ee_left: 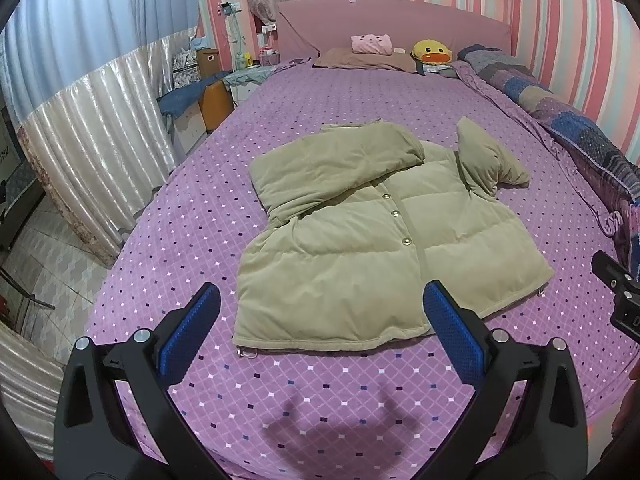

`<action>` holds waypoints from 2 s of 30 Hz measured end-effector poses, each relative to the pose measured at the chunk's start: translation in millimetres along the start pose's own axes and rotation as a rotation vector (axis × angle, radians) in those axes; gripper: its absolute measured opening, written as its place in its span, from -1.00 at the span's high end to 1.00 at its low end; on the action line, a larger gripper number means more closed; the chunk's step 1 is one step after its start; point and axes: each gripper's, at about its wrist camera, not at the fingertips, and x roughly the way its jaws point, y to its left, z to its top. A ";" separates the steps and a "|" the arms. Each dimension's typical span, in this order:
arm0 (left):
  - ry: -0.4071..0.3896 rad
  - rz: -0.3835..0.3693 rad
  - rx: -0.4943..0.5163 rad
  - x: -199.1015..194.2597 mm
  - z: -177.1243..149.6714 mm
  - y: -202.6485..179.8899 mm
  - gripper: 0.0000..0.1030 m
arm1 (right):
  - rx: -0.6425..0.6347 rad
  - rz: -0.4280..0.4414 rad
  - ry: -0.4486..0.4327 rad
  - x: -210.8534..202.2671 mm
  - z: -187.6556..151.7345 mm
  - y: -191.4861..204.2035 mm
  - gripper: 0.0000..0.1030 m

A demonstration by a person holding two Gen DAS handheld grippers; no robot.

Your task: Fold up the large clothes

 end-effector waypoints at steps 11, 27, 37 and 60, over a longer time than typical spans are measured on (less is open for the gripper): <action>0.000 0.001 0.002 -0.5 -2.4 -1.0 -0.94 | -0.004 0.001 0.003 1.7 -1.3 0.6 -0.97; 0.005 0.002 0.000 0.9 -5.9 -0.9 -0.94 | 0.001 0.000 0.008 2.6 -5.0 1.5 -0.97; 0.006 0.001 -0.001 1.2 -5.6 -1.0 -0.94 | 0.002 -0.006 0.010 2.6 -6.7 0.6 -0.97; 0.003 0.004 -0.001 1.7 -4.9 -1.5 -0.94 | 0.011 0.000 0.012 3.7 -4.9 -0.4 -0.97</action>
